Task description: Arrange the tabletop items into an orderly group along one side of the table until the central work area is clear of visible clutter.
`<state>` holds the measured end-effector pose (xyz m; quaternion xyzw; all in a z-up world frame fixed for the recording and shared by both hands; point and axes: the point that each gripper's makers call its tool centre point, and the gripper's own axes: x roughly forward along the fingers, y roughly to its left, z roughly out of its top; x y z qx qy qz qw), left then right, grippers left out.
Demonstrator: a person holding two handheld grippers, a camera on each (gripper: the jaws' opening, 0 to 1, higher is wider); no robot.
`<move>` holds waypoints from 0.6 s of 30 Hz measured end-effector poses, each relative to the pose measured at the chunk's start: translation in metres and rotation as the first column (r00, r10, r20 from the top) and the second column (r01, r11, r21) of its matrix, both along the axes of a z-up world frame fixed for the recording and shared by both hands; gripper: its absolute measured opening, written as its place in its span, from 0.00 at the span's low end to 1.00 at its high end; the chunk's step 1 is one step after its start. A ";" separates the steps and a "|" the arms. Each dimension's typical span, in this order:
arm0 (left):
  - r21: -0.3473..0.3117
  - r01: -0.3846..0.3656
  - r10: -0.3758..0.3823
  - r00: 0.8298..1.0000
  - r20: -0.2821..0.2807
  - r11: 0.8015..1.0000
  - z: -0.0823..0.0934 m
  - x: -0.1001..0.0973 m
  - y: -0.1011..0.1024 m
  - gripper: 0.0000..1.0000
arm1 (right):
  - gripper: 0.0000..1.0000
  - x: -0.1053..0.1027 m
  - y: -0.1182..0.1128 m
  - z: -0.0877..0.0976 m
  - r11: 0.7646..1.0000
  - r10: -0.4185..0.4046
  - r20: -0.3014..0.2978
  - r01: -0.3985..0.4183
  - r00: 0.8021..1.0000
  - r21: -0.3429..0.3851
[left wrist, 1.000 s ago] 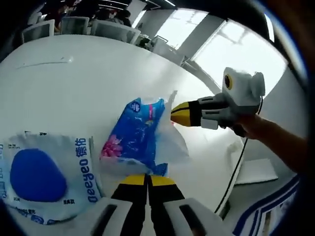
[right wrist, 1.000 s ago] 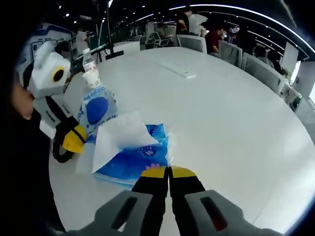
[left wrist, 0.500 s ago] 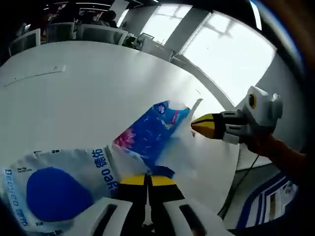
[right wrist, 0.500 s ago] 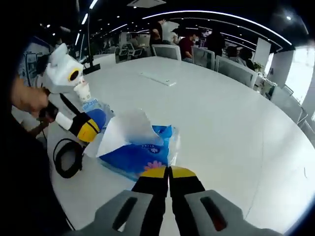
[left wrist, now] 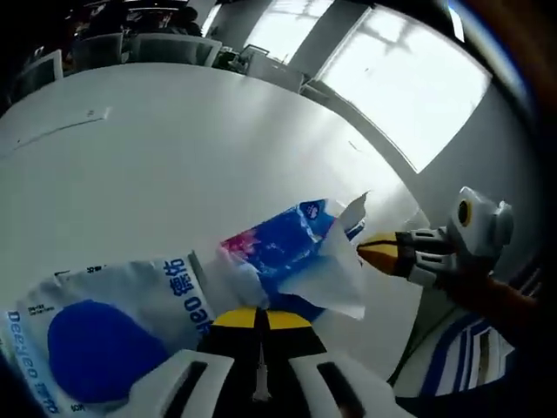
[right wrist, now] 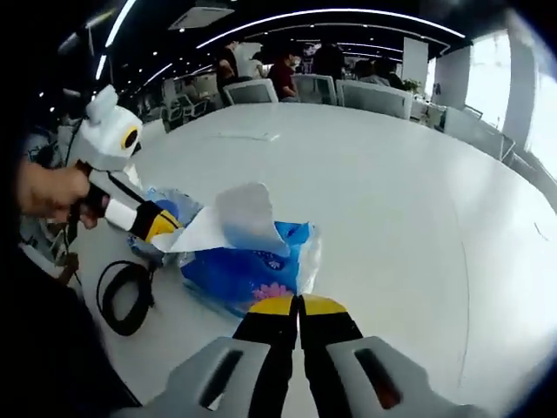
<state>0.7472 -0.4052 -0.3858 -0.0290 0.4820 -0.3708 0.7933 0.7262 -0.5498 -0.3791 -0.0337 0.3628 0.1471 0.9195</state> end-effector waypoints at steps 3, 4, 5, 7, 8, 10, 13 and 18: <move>0.014 0.008 -0.008 1.000 -0.010 1.000 -0.004 0.000 -0.001 0.00 | 0.00 -0.004 -0.001 -0.006 1.000 -0.025 -0.014 0.025 1.000 0.010; 0.016 0.008 -0.008 1.000 -0.010 1.000 -0.004 -0.001 -0.002 0.00 | 0.00 -0.005 -0.001 -0.007 0.999 -0.040 -0.020 0.041 0.999 0.025; 0.025 0.011 -0.011 1.000 -0.004 1.000 -0.004 -0.003 -0.001 0.00 | 0.00 -0.007 0.000 -0.009 0.998 -0.044 -0.031 0.045 0.999 0.032; 0.026 0.016 -0.016 1.000 -0.002 1.000 -0.005 -0.003 -0.001 0.00 | 0.00 -0.010 -0.001 -0.017 0.998 -0.054 -0.043 0.056 0.998 0.033; 0.025 0.015 -0.014 1.000 -0.004 1.000 -0.005 -0.003 -0.002 0.00 | 0.00 -0.012 -0.001 -0.020 0.997 -0.059 -0.050 0.061 0.997 0.037; 0.036 0.024 -0.024 1.000 0.002 0.999 -0.005 -0.003 -0.002 0.00 | 0.00 -0.012 -0.001 -0.020 0.997 -0.067 -0.043 0.069 0.997 0.045; 0.053 0.037 -0.038 0.999 0.019 0.998 -0.005 -0.004 -0.002 0.00 | 0.00 -0.010 -0.001 -0.019 0.996 -0.069 -0.046 0.071 0.997 0.049; 0.047 0.048 -0.049 0.999 0.013 0.998 -0.004 -0.005 -0.001 0.00 | 0.00 -0.010 0.000 -0.018 0.998 -0.058 -0.045 0.059 0.997 0.028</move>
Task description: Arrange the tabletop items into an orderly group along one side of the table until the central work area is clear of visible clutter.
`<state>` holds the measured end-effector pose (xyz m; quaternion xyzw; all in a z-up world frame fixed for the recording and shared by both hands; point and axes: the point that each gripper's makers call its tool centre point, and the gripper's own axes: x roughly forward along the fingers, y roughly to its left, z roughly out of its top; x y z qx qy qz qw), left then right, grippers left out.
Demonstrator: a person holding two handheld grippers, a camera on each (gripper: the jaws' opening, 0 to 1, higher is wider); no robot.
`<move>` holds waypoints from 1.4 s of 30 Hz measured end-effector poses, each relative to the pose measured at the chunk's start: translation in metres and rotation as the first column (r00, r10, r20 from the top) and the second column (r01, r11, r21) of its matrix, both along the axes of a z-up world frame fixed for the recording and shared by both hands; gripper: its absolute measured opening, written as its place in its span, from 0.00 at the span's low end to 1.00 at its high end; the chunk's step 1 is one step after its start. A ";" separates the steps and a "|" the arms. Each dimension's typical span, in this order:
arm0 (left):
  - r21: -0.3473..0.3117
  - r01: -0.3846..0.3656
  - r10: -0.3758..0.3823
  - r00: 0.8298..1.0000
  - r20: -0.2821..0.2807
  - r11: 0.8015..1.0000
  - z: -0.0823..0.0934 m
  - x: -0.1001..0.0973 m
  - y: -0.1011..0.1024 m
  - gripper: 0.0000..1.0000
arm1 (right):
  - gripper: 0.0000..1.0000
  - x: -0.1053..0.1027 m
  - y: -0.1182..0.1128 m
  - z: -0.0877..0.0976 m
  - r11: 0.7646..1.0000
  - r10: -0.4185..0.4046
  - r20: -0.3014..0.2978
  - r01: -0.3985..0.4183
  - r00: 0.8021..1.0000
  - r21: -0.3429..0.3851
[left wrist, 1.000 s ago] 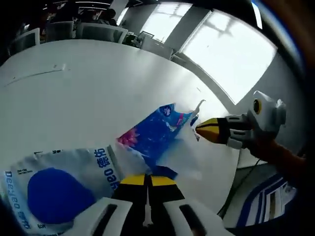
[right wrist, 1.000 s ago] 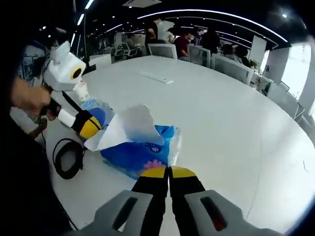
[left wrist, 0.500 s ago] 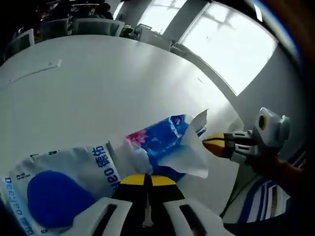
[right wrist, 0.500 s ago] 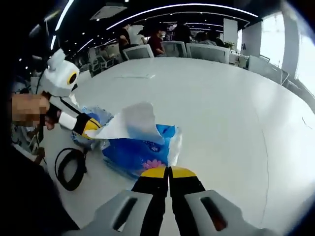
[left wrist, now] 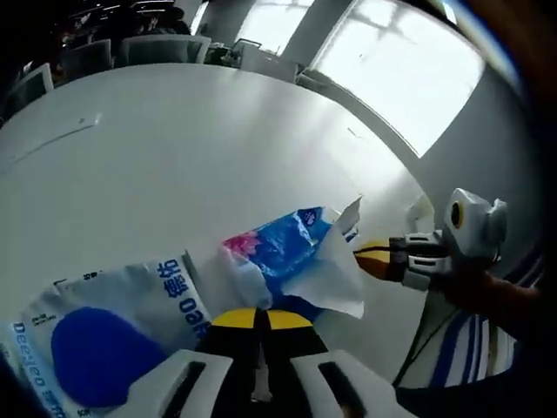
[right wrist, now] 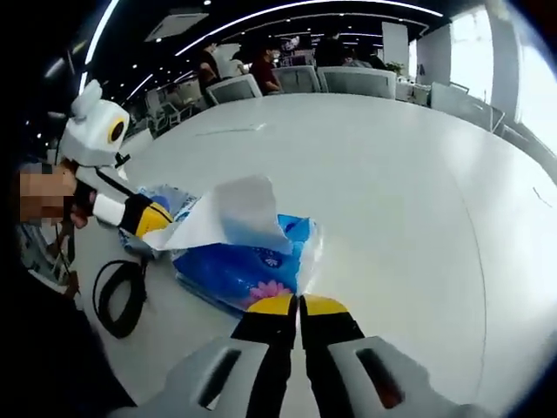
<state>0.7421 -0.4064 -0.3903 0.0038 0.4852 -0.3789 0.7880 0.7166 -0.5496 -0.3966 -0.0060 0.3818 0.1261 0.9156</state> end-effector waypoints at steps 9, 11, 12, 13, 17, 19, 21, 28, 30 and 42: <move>-0.024 0.021 -0.021 1.000 0.018 0.999 0.005 -0.008 0.004 0.10 | 0.18 0.001 0.003 0.009 1.000 -0.024 0.023 0.024 0.999 0.017; -0.047 0.024 -0.022 0.999 0.037 0.999 0.012 -0.011 0.005 0.13 | 0.20 0.000 0.006 0.015 0.999 -0.032 0.032 0.031 0.999 0.027; -0.056 0.023 -0.020 0.999 0.041 0.998 0.014 -0.012 0.005 0.14 | 0.22 0.000 0.006 0.016 0.999 -0.034 0.033 0.033 0.999 0.027; -0.066 0.022 -0.019 0.999 0.047 0.998 0.016 -0.012 0.005 0.15 | 0.23 -0.001 0.008 0.019 0.999 -0.036 0.039 0.035 0.999 0.027; -0.110 0.030 -0.018 0.994 0.112 0.994 0.033 -0.015 0.010 0.22 | 0.31 -0.003 0.018 0.028 0.997 -0.066 0.056 0.063 0.996 0.054; -0.141 0.031 -0.011 0.989 0.146 0.989 0.043 -0.017 0.015 0.26 | 0.33 -0.004 0.024 0.033 0.997 -0.056 0.073 0.053 0.996 0.053; -0.159 0.017 0.008 0.988 0.156 0.987 0.050 -0.019 0.024 0.31 | 0.37 -0.005 0.029 0.034 0.998 -0.044 0.078 0.040 0.996 0.057; -0.218 -0.028 0.073 0.976 0.204 0.975 0.075 -0.027 0.066 0.46 | 0.56 -0.012 0.054 0.058 0.998 0.001 0.111 -0.008 0.994 0.063; -0.231 -0.046 0.096 0.973 0.209 0.972 0.080 -0.028 0.077 0.49 | 0.60 -0.016 0.062 0.064 0.998 0.022 0.116 -0.028 0.993 0.052; -0.194 -0.104 0.158 0.944 0.290 0.976 0.104 -0.048 0.161 0.72 | 0.80 -0.036 0.090 0.086 0.997 0.057 0.134 -0.064 0.989 0.048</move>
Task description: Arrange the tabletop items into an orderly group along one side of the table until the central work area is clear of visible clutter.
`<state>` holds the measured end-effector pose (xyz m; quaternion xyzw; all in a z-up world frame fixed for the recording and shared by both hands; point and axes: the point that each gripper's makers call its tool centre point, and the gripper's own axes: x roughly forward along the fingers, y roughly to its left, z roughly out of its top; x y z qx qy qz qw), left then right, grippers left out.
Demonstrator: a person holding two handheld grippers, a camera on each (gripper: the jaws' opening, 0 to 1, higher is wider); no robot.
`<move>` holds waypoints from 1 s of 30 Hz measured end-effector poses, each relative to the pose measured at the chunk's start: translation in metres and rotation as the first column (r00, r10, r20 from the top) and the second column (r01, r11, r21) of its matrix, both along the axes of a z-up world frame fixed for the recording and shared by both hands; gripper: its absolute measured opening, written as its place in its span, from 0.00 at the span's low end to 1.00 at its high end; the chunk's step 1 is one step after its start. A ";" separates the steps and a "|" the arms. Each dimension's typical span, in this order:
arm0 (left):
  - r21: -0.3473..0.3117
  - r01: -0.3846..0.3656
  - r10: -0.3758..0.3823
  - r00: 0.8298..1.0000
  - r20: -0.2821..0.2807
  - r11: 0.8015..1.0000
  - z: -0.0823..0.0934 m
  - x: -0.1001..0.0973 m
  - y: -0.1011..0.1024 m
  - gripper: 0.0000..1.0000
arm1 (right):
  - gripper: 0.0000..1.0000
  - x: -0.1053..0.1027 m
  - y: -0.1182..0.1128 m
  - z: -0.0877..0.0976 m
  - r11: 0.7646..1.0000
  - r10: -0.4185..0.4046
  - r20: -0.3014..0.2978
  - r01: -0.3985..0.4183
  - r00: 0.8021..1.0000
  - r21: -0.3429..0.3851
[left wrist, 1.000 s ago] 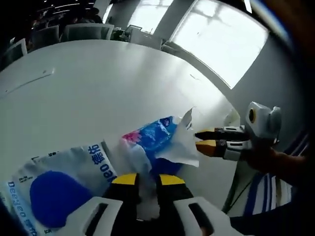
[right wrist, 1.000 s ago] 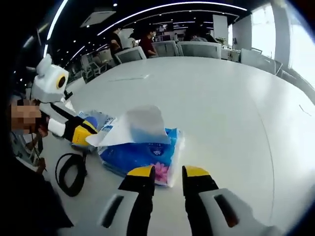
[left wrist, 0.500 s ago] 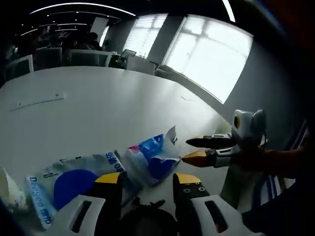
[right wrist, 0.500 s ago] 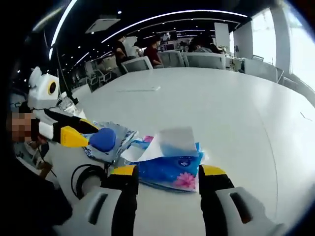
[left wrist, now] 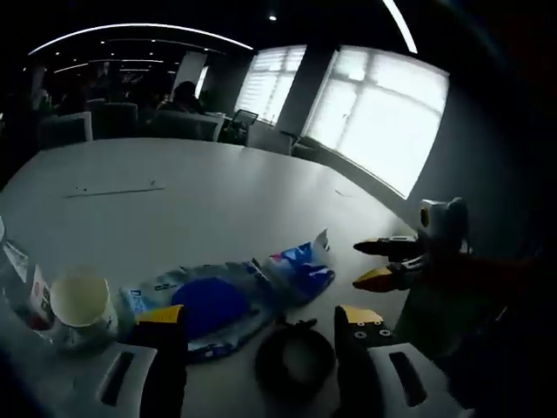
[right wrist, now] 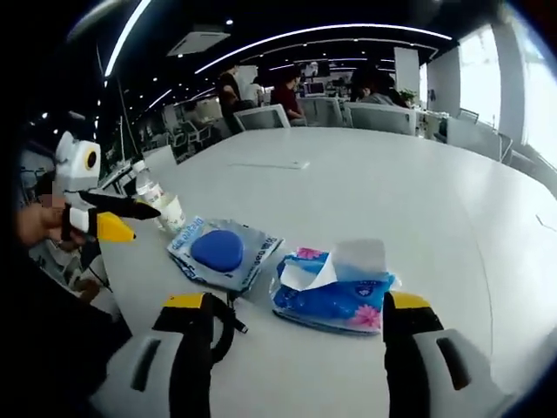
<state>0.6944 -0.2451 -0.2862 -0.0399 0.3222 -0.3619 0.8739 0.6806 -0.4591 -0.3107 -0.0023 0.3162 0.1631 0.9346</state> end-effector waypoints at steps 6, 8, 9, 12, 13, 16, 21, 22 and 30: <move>0.022 -0.027 0.026 0.999 0.026 0.999 0.006 -0.007 0.034 0.81 | 0.89 -0.009 0.016 0.008 1.000 0.016 0.005 -0.016 1.000 0.008; 0.030 -0.036 0.035 0.999 0.034 0.999 0.011 -0.010 0.044 0.86 | 0.91 -0.012 0.021 0.009 1.000 0.025 0.004 -0.025 1.000 0.000; 0.029 -0.040 0.039 0.999 0.036 0.999 0.011 -0.011 0.048 0.87 | 0.93 -0.013 0.023 0.009 1.000 0.029 0.008 -0.029 1.000 -0.005; 0.007 -0.087 0.087 0.995 0.050 0.996 0.016 -0.011 0.062 0.97 | 0.98 -0.015 0.028 0.008 0.999 0.033 0.005 -0.032 0.999 -0.016; 0.006 -0.105 0.105 0.993 0.050 0.994 0.015 -0.011 0.069 0.99 | 0.99 -0.016 0.030 0.008 0.999 0.033 0.003 -0.033 0.999 -0.013; 0.005 -0.118 0.118 0.992 0.033 0.993 0.014 -0.014 0.082 1.00 | 1.00 -0.017 0.033 0.008 0.999 0.034 0.006 -0.034 0.999 -0.014; 0.045 -0.128 0.125 0.990 0.063 0.991 0.016 -0.015 0.102 1.00 | 1.00 -0.018 0.040 0.010 0.998 0.051 0.010 -0.050 0.999 -0.027; 0.049 -0.130 0.127 0.990 0.068 0.990 0.017 -0.014 0.105 1.00 | 1.00 -0.018 0.041 0.010 0.998 0.052 0.009 -0.052 0.999 -0.031; 0.044 -0.105 0.102 0.993 0.061 0.993 0.008 -0.025 0.094 0.99 | 0.94 -0.018 0.054 0.005 0.996 0.075 0.008 -0.075 0.997 -0.045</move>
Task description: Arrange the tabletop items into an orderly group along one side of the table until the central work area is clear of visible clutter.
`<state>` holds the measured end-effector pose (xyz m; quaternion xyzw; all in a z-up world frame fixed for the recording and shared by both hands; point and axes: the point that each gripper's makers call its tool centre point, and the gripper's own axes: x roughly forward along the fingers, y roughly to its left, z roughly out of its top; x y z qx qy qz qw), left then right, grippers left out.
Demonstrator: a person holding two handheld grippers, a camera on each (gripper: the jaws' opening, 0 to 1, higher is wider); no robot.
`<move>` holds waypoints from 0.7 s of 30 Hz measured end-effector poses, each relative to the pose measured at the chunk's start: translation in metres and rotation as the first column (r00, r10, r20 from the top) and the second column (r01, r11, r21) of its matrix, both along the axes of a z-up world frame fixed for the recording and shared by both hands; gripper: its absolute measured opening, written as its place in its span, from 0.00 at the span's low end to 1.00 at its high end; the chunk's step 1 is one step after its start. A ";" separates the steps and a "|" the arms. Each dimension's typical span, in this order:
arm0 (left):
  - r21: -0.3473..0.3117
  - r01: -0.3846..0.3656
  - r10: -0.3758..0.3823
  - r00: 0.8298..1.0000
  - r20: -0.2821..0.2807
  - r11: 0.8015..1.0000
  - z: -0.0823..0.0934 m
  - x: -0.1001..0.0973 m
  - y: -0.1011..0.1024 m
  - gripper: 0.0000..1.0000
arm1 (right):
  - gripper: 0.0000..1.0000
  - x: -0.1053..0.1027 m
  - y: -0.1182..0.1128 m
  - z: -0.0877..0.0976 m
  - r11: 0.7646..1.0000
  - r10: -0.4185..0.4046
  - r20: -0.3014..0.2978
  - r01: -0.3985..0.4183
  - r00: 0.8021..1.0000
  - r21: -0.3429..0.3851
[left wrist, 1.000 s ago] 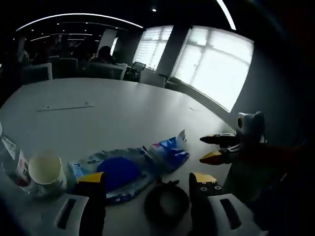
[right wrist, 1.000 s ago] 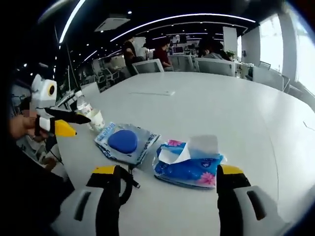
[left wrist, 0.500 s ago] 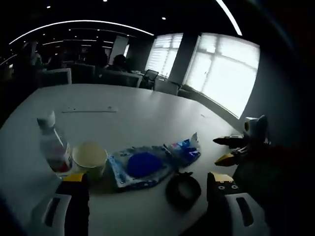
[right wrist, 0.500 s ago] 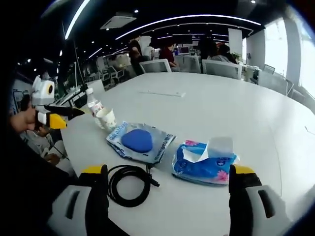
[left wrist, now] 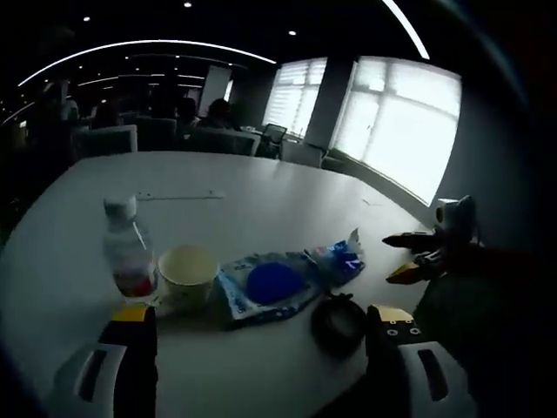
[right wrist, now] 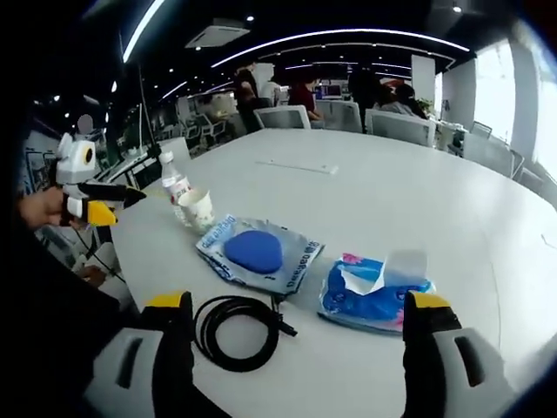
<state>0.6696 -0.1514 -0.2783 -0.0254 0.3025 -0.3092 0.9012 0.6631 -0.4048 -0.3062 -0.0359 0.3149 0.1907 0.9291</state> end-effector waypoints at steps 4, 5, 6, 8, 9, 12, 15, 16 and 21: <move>-0.001 0.028 -0.028 0.999 -0.028 1.000 -0.016 -0.009 -0.013 0.96 | 0.88 -0.005 0.011 -0.012 0.999 0.031 -0.037 -0.031 0.999 0.007; -0.004 0.034 -0.034 0.999 -0.042 0.999 -0.022 -0.011 -0.016 0.94 | 0.86 -0.006 0.014 -0.015 0.999 0.040 -0.039 -0.041 0.998 -0.009; -0.007 0.040 -0.041 0.998 -0.050 0.999 -0.025 -0.013 -0.019 0.92 | 0.84 -0.007 0.016 -0.018 0.999 0.051 -0.045 -0.051 0.998 -0.011; -0.004 0.057 -0.057 0.996 -0.070 0.998 -0.033 -0.019 -0.030 0.90 | 0.80 -0.010 0.022 -0.026 0.997 0.072 -0.069 -0.073 0.995 -0.008; -0.002 0.061 -0.061 0.995 -0.073 0.998 -0.037 -0.020 -0.032 0.86 | 0.79 -0.012 0.025 -0.031 0.996 0.087 -0.081 -0.088 0.993 -0.011; -0.004 0.089 -0.089 0.990 -0.108 0.996 -0.048 -0.026 -0.044 0.76 | 0.71 -0.016 0.032 -0.040 0.993 0.116 -0.101 -0.118 0.988 -0.011; -0.014 0.109 -0.110 0.985 -0.134 0.994 -0.055 -0.029 -0.053 0.64 | 0.65 -0.019 0.037 -0.047 0.989 0.144 -0.119 -0.147 0.982 -0.014; -0.015 0.119 -0.120 0.981 -0.149 0.993 -0.060 -0.030 -0.057 0.62 | 0.62 -0.020 0.038 -0.048 0.988 0.149 -0.120 -0.152 0.982 -0.016; 0.000 0.171 -0.168 0.969 -0.184 0.985 -0.074 -0.033 -0.072 0.57 | 0.52 -0.022 0.040 -0.058 0.986 0.166 -0.134 -0.168 0.977 -0.007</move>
